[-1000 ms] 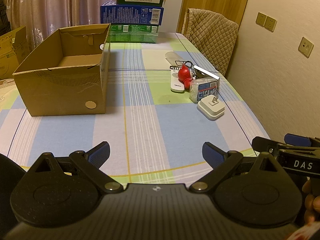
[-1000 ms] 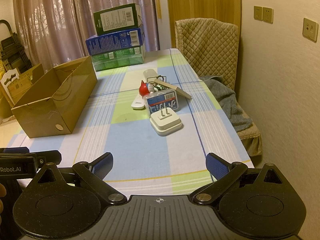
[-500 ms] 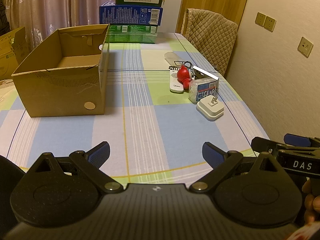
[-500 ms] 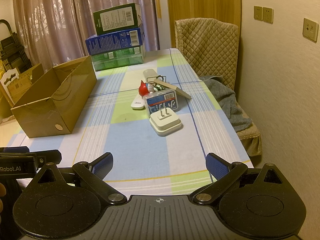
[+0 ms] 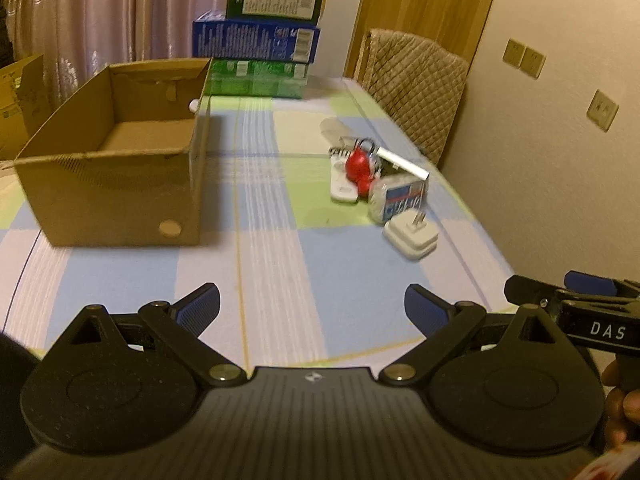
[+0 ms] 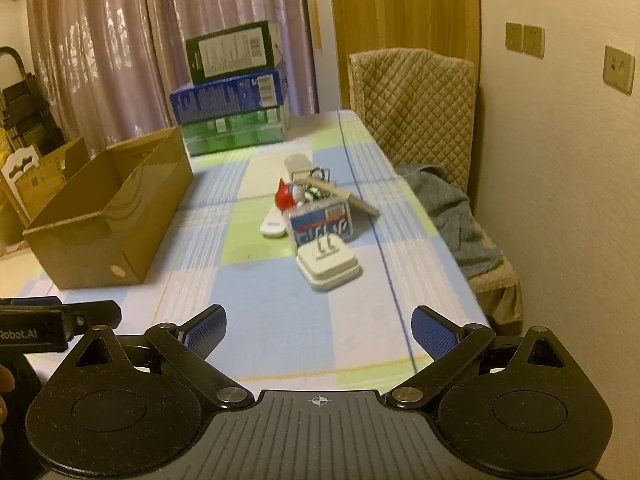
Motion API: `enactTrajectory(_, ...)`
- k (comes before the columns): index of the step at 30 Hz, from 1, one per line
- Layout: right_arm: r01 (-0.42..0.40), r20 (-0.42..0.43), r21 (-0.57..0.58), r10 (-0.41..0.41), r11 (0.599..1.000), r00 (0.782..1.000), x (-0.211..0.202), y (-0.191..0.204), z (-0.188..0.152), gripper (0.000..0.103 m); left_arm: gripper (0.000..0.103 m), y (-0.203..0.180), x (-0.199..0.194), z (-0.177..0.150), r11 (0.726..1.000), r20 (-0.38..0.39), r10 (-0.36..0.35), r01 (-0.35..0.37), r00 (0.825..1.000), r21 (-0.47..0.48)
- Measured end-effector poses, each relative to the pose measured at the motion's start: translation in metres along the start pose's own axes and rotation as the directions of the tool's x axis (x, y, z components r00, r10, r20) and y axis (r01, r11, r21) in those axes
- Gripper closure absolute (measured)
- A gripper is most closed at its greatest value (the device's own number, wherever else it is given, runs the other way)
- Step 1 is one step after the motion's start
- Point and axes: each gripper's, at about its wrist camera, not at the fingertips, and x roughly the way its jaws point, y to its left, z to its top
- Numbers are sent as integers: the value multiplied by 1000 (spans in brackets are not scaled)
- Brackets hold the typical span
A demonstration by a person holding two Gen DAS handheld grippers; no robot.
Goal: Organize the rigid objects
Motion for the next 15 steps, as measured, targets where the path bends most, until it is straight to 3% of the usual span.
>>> enactTrajectory(11, 23, 111, -38, -18, 999, 994, 5, -29, 48, 7, 5, 9, 37, 55, 995, 63, -96, 96, 993, 4)
enactTrajectory(15, 6, 95, -58, -1, 998, 996, 28, -42, 53, 7, 5, 9, 58, 65, 992, 69, -119, 116, 990, 55)
